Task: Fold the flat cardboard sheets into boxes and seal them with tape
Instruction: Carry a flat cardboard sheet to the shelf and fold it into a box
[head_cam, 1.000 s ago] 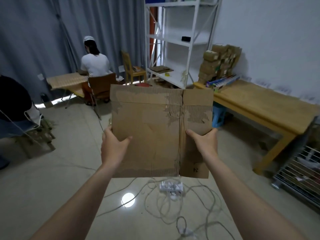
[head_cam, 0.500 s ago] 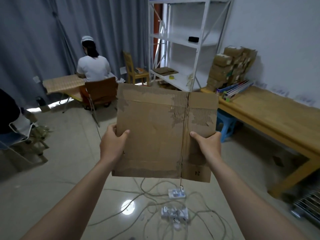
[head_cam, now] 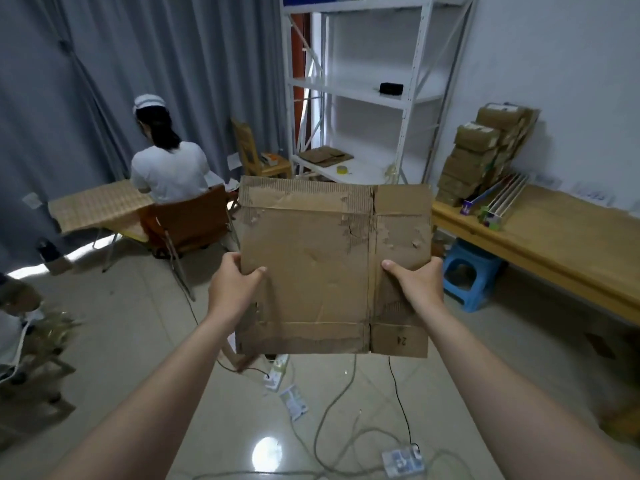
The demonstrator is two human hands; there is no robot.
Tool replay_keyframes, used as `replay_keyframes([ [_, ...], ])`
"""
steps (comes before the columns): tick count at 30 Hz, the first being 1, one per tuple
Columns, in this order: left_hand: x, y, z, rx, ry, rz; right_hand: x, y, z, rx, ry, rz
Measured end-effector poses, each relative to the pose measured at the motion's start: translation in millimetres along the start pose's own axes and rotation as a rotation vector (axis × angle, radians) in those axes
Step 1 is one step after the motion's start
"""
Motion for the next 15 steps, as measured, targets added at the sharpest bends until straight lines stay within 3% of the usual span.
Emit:
replay_keyframes([
  [15, -8, 41, -225, 0.032, 0.061, 0.0, 49, 104, -175, -0.064, -0.027, 0.008],
])
Point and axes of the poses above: each hand's wrist, its own z-axis away from the middle knuckle, its own y-axis out of the palm, x = y × z, the point moved 5 cm from there along -z, towards the middle knuckle, and after that the axes turned 7 degrees about x, right-handed, at the moved point
